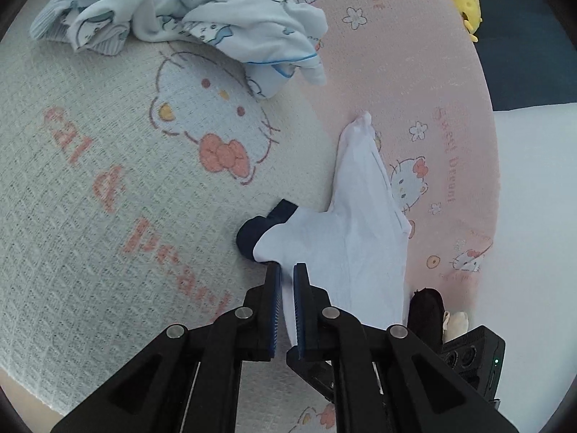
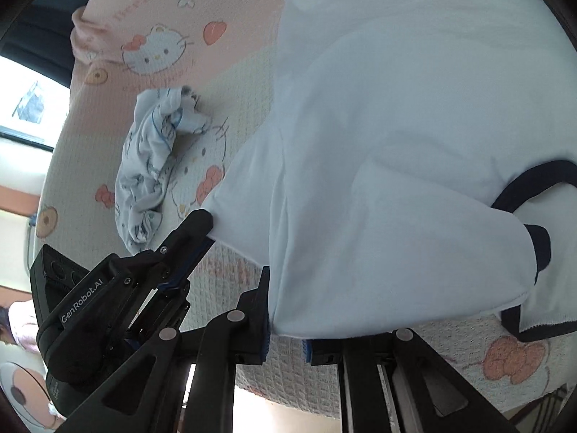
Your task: Fold clothes
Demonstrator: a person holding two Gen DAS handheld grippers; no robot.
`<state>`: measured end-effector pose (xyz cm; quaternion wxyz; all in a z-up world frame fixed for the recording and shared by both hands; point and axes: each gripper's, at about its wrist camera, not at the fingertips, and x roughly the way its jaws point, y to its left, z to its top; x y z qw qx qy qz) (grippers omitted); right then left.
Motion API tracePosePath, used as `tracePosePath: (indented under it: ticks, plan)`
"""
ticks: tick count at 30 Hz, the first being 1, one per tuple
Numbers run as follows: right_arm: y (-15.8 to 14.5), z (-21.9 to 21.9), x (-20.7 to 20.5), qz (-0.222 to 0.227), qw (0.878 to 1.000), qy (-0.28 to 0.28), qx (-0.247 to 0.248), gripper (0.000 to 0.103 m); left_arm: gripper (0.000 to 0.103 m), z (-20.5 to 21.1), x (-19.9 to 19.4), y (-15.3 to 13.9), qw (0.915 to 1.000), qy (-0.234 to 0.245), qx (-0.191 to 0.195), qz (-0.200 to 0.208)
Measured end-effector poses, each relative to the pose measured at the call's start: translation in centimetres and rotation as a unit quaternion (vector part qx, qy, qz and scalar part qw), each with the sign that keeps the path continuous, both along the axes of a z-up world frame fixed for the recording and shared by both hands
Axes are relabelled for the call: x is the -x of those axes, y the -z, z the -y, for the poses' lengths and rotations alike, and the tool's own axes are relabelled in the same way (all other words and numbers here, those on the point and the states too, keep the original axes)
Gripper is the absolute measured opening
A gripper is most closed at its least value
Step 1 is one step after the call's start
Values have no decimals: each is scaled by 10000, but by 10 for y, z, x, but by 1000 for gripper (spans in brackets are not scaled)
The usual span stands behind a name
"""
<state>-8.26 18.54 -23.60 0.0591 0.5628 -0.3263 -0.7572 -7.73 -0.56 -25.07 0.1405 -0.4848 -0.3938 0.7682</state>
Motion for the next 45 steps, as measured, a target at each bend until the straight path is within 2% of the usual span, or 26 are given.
tracePosePath:
  ticks: [2, 3, 7, 10, 11, 12, 13, 14, 15, 16, 23, 25, 27, 29, 31, 33, 36, 38, 42, 43, 44, 45]
  plan:
    - [4, 7, -1, 54, 9998, -148, -121, 11, 6, 3, 1, 7, 9998, -75, 88, 133]
    - [6, 9, -2, 41, 9996, -209, -176, 11, 6, 7, -1, 10, 9998, -130, -15, 158]
    - [-2, 10, -4, -187, 9982, -224, -518, 11, 6, 20, -5, 15, 9968, -297, -741, 12]
    - [-11, 2, -6, -383, 9976, -123, -561, 12, 7, 26, -5, 16, 9934, -386, -1084, 17]
    - [-14, -2, -8, -425, 9974, -51, -583, 12, 11, 27, -5, 18, 9918, -426, -1200, 76]
    - [-17, -6, -10, -457, 9971, 2, -605, 14, 25, 28, -4, 21, 9900, -465, -1317, 196]
    - [-19, -9, -11, -485, 9969, 42, -625, 23, 39, 28, -3, 25, 9878, -508, -1438, 305]
    - [-20, -12, -14, -495, 9965, 64, -663, 29, 72, 28, -4, 27, 9849, -593, -1595, 326]
    - [-22, -16, -18, -493, 9961, 72, -729, 39, 74, 29, -5, 29, 9818, -679, -1741, 340]
    - [-24, -18, -22, -504, 9953, 78, -823, 42, 74, 30, -8, 26, 9804, -774, -1788, 291]
    - [-39, -28, -44, -657, 9857, 51, -1551, 43, 74, 17, -13, 26, 9802, -627, -1779, 600]
    - [-41, -29, -47, -665, 9822, -5, -1757, 45, 74, 11, -15, 23, 9831, -510, -1637, 640]
    - [-43, -30, -49, -671, 9795, -51, -1897, 49, 74, 1, -14, 15, 9902, -233, -1220, 640]
    - [-45, -32, -50, -675, 9779, -43, -1978, 53, 74, -8, -12, 3, 9978, 178, -425, 471]
    - [-48, -34, -52, -694, 9726, -25, -2217, 53, 74, -18, -11, -11, 9972, 592, 405, 231]
    - [-53, -35, -53, -757, 9637, -129, -2557, 53, 74, -30, -10, -22, 9873, 1038, 1200, -36]
    - [-56, -33, -52, -874, 9495, -386, -2990, 56, 74, -44, -12, -27, 9612, 1815, 2053, -331]
    - [-54, -31, -51, -900, 9429, -573, -3154, 58, 74, -52, -13, -21, 9433, 2278, 2377, -427]
    - [-44, -26, -54, -882, 9314, -905, -3414, 58, 74, -66, -13, -19, 9154, 2867, 2756, -625]
    - [-43, -23, -55, -922, 9248, -1049, -3540, 58, 74, -73, -11, -19, 9023, 3029, 2987, -698]
    - [-41, -19, -57, -967, 9145, -1226, -3733, 58, 74, -79, -12, -19, 8830, 3200, 3337, -806]
    - [-40, -15, -58, -1008, 9022, -1411, -3948, 58, 74, -86, -14, -18, 8582, 3369, 3749, -970]
